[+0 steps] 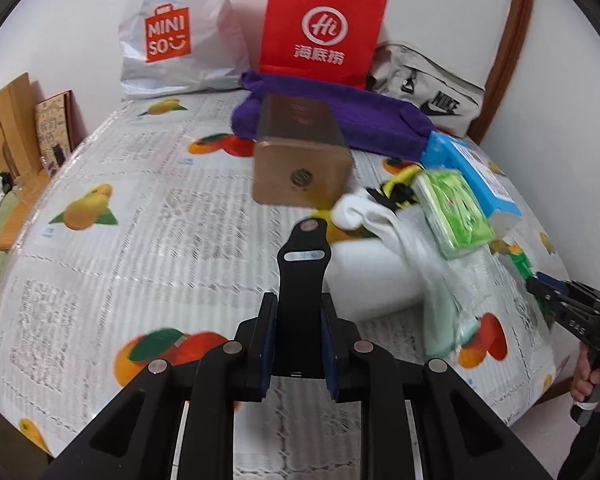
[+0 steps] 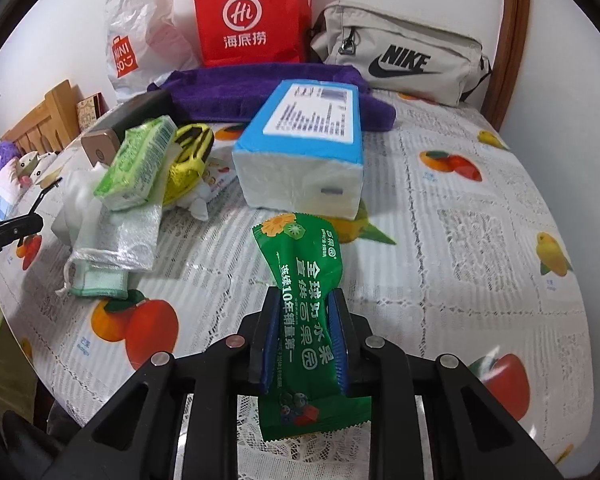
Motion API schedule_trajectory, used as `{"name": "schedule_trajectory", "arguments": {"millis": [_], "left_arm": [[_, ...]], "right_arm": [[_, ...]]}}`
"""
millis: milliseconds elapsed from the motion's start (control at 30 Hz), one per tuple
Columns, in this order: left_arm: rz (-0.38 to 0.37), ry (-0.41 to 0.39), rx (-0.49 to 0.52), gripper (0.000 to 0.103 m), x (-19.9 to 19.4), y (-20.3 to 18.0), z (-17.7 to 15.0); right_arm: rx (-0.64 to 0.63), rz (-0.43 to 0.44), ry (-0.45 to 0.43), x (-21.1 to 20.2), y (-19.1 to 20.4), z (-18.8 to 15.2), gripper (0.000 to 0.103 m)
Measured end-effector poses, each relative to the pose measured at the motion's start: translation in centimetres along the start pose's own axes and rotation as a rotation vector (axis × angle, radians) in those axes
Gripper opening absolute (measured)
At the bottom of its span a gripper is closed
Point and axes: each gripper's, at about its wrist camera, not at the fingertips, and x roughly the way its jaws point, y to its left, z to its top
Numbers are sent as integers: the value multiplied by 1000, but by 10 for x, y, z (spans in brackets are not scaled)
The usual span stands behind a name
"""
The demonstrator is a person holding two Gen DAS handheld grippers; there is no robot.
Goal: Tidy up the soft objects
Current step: 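Carry packet and strap over the purple towel, opening the right tool to drop the packet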
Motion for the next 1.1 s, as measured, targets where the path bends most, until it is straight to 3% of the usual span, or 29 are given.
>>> {"name": "schedule_trajectory", "arguments": {"millis": [233, 533, 1100], "left_arm": [[19, -25, -13, 19, -7, 6, 27], [39, -65, -23, 19, -13, 9, 74], [57, -20, -22, 19, 42, 4, 169]], "right_arm": [[-14, 23, -55, -25, 2, 22, 23], [-39, 29, -108, -32, 0, 76, 23], [-44, 61, -108, 30, -12, 182, 23]]}}
